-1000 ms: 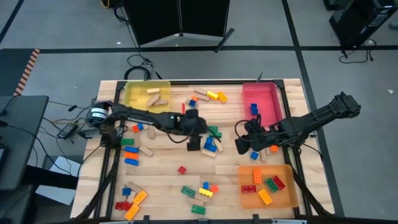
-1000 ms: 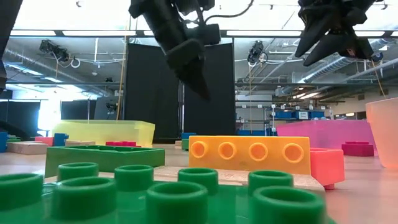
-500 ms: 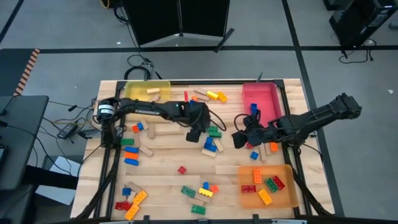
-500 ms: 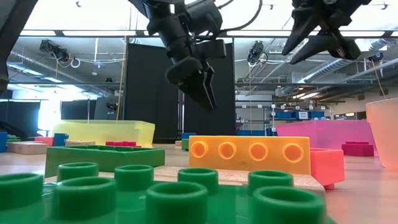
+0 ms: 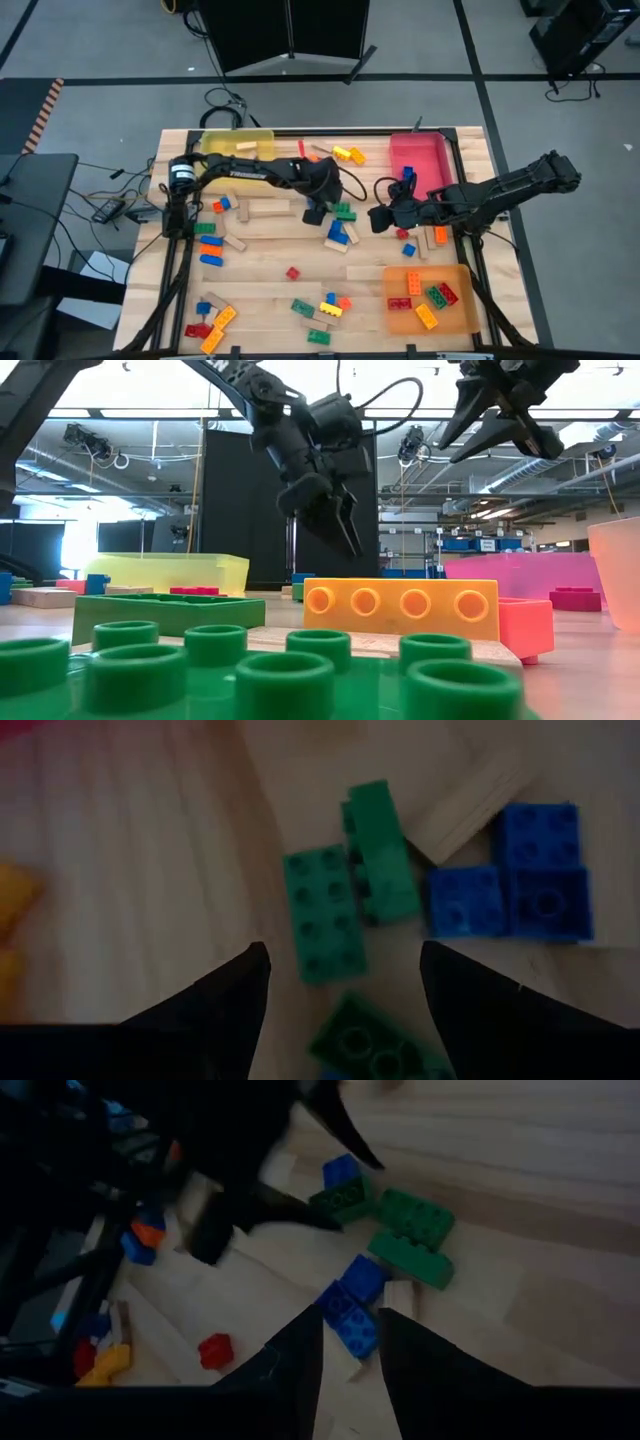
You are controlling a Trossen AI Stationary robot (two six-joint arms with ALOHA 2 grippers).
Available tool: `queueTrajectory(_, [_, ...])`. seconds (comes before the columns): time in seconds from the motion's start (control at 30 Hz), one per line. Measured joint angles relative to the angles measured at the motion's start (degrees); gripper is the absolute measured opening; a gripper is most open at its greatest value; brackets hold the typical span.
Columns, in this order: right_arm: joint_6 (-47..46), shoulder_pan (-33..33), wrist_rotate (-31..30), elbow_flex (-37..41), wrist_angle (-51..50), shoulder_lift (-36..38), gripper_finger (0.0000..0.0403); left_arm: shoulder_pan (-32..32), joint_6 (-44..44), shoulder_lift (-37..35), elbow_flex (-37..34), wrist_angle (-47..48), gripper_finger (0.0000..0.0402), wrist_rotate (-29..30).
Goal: Sort blocks by size
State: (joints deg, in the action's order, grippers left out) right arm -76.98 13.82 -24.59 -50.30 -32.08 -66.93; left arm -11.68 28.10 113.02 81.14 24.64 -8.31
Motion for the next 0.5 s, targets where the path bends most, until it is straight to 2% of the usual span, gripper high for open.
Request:
queueTrajectory(0.13, [-0.01,-0.04,0.27,0.0,0.51,-0.58,0.011,0.07,-0.02,2.66,-0.02,-1.63,0.0268,0.43])
queueTrajectory(0.3, [-0.01,-0.04,0.47,0.0,1.2,-0.64,0.0111,0.13,-0.08,5.2,-0.02,-6.09,0.0268,3.93])
queueTrajectory(0.5, [0.08,0.07,0.64,0.0,2.07,-0.64,0.0106,0.42,-0.27,7.81,0.02,-7.12,0.0268,2.53])
